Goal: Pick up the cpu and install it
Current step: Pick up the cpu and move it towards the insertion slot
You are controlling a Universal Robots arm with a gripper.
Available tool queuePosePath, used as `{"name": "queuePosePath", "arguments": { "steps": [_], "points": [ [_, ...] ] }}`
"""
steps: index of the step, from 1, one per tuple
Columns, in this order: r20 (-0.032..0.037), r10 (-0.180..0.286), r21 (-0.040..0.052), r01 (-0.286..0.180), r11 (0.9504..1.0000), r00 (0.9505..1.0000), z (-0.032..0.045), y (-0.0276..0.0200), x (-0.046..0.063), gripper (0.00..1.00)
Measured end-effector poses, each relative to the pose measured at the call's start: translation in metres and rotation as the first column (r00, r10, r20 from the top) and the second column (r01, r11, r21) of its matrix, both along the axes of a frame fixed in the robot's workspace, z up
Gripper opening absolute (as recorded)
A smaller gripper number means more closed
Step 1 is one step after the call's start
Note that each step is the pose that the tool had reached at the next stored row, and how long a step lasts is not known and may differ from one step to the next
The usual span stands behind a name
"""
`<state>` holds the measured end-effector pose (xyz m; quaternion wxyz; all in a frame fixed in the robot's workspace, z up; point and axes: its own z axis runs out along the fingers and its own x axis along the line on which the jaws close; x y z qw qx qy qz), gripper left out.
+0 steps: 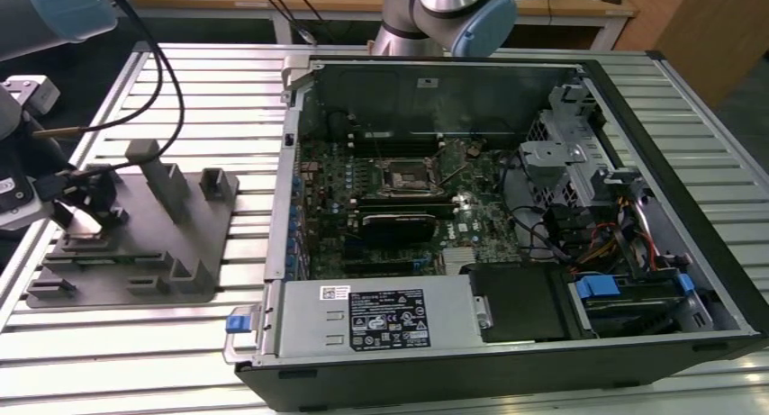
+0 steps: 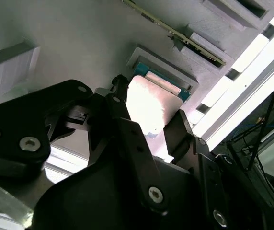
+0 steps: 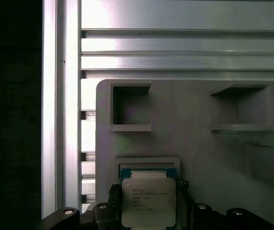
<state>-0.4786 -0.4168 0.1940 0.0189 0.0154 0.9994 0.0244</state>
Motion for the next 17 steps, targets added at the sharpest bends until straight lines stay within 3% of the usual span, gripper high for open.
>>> {"name": "queuePosePath", "arguments": {
  "steps": [17],
  "points": [
    [0.0008,0.0,0.0069,0.0,1.0,1.0,0.0185,0.0,0.0,0.54]
  ]
}}
